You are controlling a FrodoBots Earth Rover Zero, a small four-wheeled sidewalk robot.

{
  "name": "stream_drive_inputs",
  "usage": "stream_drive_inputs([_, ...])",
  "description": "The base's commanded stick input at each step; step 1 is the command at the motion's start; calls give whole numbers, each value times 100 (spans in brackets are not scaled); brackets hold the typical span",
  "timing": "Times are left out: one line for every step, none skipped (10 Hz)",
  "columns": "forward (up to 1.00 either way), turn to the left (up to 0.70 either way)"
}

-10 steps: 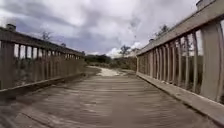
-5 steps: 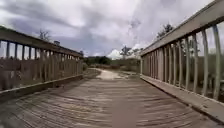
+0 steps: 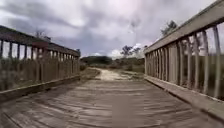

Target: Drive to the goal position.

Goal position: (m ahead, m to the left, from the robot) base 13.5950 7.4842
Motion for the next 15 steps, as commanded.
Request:
stream_drive_inputs([85, 0])
stream_drive_inputs([85, 0])
stream_drive_inputs([85, 0])
stream_drive_inputs([85, 0])
stream_drive_inputs([85, 0])
stream_drive_inputs([85, 0])
stream_drive_inputs([85, 0])
stream_drive_inputs([85, 0])
stream_drive_inputs([85, 0])
stream_drive_inputs([85, 0])
stream_drive_inputs([85, 0])
stream_drive_inputs([85, 0])
stream_drive_inputs([85, 0])
stream_drive_inputs([85, 0])
stream_drive_inputs([85, 0])
